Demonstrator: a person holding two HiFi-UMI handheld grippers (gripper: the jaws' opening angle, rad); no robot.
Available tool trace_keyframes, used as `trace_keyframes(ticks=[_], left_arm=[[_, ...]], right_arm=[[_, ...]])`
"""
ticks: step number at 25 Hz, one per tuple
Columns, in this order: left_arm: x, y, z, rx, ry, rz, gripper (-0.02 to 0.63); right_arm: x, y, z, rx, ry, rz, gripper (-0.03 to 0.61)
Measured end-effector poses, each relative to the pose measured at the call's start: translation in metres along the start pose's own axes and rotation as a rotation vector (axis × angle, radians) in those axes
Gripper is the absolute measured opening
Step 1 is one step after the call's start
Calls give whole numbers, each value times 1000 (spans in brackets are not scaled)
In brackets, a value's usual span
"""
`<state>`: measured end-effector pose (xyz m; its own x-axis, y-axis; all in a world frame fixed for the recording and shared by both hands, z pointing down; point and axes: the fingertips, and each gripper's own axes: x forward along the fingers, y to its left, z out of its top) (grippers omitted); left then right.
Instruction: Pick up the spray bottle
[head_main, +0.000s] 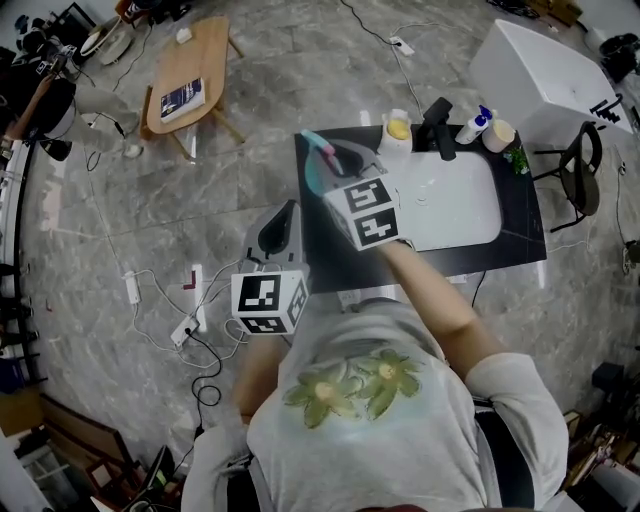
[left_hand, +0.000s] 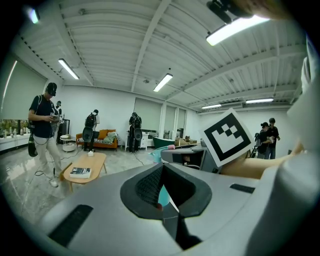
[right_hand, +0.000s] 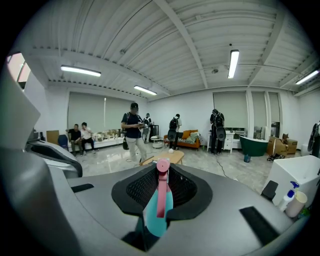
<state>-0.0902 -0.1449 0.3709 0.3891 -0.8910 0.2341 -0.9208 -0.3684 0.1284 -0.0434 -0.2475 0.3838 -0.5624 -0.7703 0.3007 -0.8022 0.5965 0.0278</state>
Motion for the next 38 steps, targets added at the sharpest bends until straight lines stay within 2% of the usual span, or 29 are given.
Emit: trace_keyframes(ticks=[14, 24, 38], left_arm=[[-46, -25, -1, -3, -29, -20, 8], [-79, -51, -8, -15, -41, -47, 8], [-128, -91, -26, -47, -65, -54, 8]], right_arm=[[-62, 32, 8, 0, -35, -3, 72], [-113, 53, 17, 9, -104, -12, 71], [-181, 88, 3, -16, -112, 24, 71]])
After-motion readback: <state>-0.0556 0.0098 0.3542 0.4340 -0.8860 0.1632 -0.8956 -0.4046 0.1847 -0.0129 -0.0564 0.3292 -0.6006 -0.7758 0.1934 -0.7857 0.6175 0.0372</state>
